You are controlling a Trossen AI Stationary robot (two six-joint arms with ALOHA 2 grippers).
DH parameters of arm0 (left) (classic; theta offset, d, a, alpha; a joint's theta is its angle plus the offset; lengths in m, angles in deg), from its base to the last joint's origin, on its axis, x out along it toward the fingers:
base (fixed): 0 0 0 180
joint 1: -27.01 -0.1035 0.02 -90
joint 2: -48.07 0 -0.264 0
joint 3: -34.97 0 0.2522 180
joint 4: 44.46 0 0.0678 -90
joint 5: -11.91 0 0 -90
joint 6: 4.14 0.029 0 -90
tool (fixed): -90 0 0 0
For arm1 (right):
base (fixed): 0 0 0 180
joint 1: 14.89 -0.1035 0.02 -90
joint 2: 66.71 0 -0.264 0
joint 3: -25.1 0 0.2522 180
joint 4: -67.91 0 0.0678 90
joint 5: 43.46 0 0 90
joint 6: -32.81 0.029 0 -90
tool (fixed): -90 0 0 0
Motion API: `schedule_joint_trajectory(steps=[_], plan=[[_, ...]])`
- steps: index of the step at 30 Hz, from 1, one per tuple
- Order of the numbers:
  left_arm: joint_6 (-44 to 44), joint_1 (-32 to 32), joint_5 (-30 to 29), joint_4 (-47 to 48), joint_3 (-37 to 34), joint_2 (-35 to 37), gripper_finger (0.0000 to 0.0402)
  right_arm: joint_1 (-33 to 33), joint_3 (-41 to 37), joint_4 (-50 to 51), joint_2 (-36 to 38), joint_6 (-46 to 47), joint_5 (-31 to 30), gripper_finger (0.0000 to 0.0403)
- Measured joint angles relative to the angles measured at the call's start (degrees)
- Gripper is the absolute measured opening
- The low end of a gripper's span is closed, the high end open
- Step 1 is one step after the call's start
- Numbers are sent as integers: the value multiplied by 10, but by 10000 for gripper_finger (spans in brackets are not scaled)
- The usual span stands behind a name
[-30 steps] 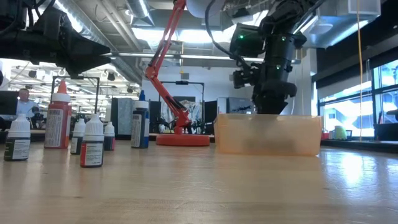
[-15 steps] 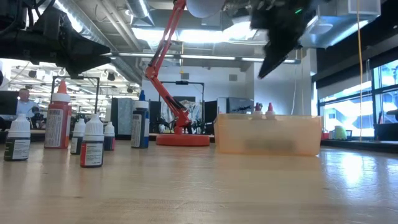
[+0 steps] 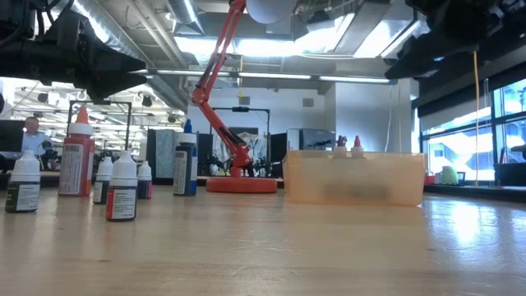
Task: Pick & Place food coloring
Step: Put the large blue food coloring bottle into the orange bin
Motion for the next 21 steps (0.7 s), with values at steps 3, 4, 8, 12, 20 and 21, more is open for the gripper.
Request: schedule_joint_trajectory(steps=[3,4,8,12,20,21], plan=[[0,0,0,0,0,0,229,-11,-23,-14,11,-1,-36,206],[-1,0,0,0,0,0,229,-12,-27,-17,11,-4,-47,207],[-13,0,-1,0,0,0,229,-11,-29,-24,13,-25,-58,207],[-14,0,-1,0,0,0,229,-11,-29,-23,12,-32,-58,207],[-14,0,-1,0,0,0,229,-11,-29,-23,12,-33,-58,207],[-14,0,-1,0,0,0,229,-11,-29,-23,12,-33,-58,207]])
